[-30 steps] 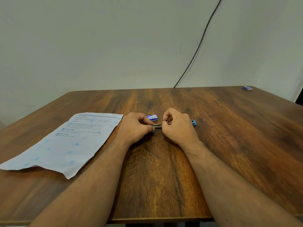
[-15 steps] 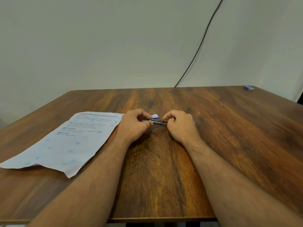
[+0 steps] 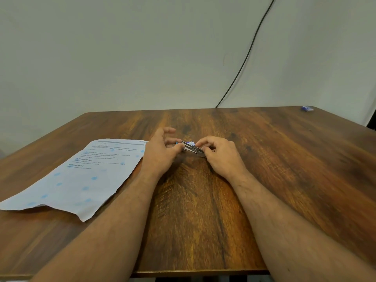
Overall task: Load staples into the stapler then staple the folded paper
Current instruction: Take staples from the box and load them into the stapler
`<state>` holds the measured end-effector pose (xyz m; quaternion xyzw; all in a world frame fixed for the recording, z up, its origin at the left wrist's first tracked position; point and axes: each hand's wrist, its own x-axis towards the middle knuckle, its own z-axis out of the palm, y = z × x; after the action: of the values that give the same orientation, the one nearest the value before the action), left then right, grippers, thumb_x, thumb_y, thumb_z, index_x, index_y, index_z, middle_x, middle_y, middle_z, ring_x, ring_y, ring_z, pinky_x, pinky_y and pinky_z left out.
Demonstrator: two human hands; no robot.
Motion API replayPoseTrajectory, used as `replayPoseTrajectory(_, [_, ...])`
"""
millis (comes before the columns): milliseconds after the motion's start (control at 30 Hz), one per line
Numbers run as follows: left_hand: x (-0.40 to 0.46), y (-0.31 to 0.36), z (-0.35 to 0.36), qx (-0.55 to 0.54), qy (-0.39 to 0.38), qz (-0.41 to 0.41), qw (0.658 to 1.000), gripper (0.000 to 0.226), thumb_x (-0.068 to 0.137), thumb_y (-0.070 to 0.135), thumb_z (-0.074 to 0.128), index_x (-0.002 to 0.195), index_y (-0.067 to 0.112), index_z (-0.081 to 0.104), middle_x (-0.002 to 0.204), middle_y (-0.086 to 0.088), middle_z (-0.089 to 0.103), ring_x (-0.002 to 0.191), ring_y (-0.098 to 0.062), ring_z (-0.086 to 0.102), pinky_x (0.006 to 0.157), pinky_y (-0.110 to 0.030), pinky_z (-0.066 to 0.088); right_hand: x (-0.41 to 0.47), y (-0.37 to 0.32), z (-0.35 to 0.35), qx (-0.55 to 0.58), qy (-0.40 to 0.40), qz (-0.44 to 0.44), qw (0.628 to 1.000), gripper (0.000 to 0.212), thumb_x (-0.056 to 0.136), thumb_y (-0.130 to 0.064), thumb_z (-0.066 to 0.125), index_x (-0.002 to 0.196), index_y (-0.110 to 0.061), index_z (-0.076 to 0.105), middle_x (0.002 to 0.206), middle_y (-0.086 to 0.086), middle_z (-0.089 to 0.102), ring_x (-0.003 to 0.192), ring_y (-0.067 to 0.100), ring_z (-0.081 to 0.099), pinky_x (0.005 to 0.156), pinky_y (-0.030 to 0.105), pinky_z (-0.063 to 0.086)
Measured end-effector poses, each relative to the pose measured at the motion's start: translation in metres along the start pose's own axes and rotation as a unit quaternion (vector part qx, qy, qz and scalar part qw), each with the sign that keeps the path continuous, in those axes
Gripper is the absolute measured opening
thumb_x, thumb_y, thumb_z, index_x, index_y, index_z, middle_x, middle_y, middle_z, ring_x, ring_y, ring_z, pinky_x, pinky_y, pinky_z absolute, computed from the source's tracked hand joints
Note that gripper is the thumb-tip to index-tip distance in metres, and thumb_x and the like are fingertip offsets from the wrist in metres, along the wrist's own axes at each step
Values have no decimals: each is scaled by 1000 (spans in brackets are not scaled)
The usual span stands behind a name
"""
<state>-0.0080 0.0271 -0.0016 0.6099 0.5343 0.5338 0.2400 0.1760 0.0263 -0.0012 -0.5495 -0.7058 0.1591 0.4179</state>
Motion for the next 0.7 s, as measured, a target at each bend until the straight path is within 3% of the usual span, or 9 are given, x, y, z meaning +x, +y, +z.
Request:
replayPoseTrajectory(133, [1,1,-1,-11,-5,-2,1000,14,85,11,78,93,21,71,86,0,77,70,-12,73,76,-36,63,0,0,-1,5,-4,-2,1000,26,98,-17,58,102,-35,77,95,-16,69,79,6,66,75,28,55])
replayPoseTrajectory(233, [1,1,-1,-22,-5,-14,1000,18,85,10,78,99,17,69,91,-2,77,73,-10,74,71,-28,61,0,0,-1,1,-10,-10,1000,27,99,-17,57,104,-35,76,95,-16,68,79,6,65,73,24,52])
replayPoseTrajectory(367, [0,4,-2,-20,-4,-10,1000,14,85,10,78,96,17,73,91,0,77,79,-11,74,75,-29,63,0,0,0,13,-15,-37,999,35,97,-12,56,111,-38,76,108,-18,73,92,1,63,82,9,44])
replayPoseTrajectory(467, [0,4,-2,-8,-9,-5,1000,12,83,11,81,92,18,75,89,2,77,81,-13,75,80,-29,62,-2,-1,2,5,-35,-78,996,50,97,-6,50,124,-44,69,128,-16,69,120,2,59,106,16,40])
replayPoseTrajectory(567, [0,4,-1,4,-22,2,1000,16,82,12,81,92,21,74,89,4,77,84,-9,74,83,-29,61,-4,-3,-1,-5,-50,-98,994,57,95,0,46,127,-42,67,129,-12,68,120,3,57,101,9,35])
replayPoseTrajectory(700, [-2,5,-2,12,-5,13,1000,12,81,14,82,87,22,76,88,7,77,86,-8,73,86,-30,60,-4,-2,-1,22,-49,-92,994,53,97,0,47,123,-41,70,129,-13,68,121,2,56,109,24,41])
